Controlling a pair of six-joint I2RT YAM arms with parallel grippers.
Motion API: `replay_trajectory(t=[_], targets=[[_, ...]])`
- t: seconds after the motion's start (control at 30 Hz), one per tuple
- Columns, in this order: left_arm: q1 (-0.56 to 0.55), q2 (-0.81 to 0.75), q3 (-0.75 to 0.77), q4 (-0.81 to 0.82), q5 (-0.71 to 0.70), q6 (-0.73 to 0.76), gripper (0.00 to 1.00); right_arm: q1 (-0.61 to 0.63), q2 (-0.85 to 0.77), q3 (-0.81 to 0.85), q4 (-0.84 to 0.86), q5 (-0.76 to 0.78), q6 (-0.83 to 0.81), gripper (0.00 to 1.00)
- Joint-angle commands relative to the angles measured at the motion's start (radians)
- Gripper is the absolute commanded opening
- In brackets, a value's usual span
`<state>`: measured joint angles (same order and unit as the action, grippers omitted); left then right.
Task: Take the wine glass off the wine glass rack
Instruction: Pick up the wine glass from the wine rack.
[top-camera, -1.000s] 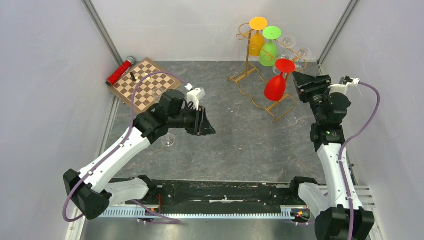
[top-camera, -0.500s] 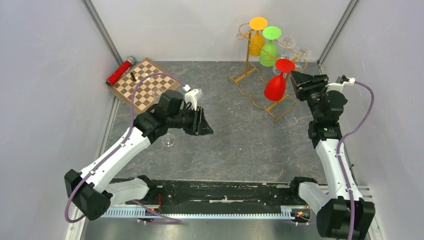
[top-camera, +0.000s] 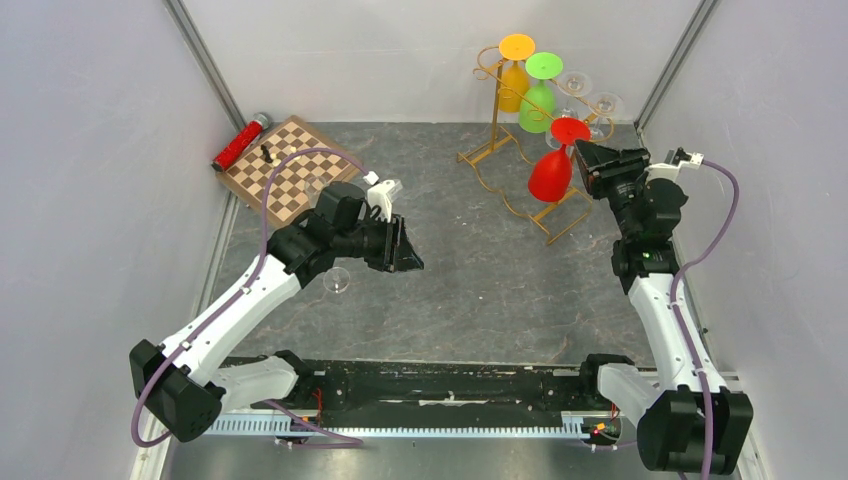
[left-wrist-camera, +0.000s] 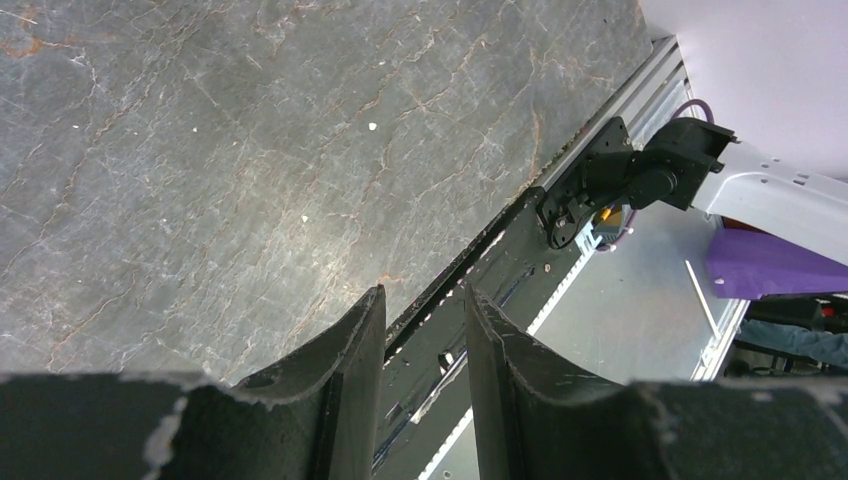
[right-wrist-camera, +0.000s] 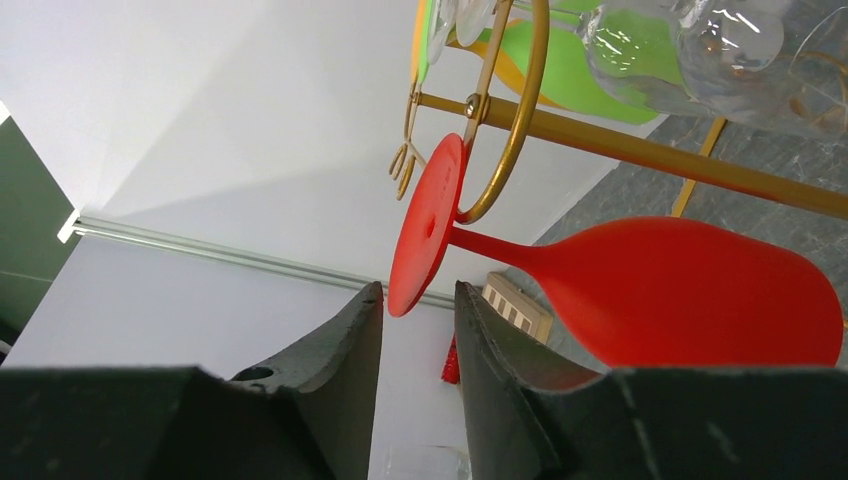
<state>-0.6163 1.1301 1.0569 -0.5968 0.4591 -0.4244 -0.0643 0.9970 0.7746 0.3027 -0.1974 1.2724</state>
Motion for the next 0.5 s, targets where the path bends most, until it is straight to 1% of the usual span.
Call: replay_trajectory(t=[0.0, 0.33, 0.47], targets=[[0.009, -0.026, -0.003, 0.019, 0.032, 0.041, 0.41, 0.004, 0.005, 0.019, 0.055, 0.036, 0.02, 0.35], [0.022, -0.025, -0.007, 0.019, 0.041, 0.039, 0.41, 0.004, 0.03, 0.011, 0.094, 0.037, 0.046, 0.28], [0.027, -0.027, -0.012, 0.019, 0.043, 0.038, 0.41, 0.004, 0.035, 0.009, 0.108, 0.039, 0.052, 0.22]])
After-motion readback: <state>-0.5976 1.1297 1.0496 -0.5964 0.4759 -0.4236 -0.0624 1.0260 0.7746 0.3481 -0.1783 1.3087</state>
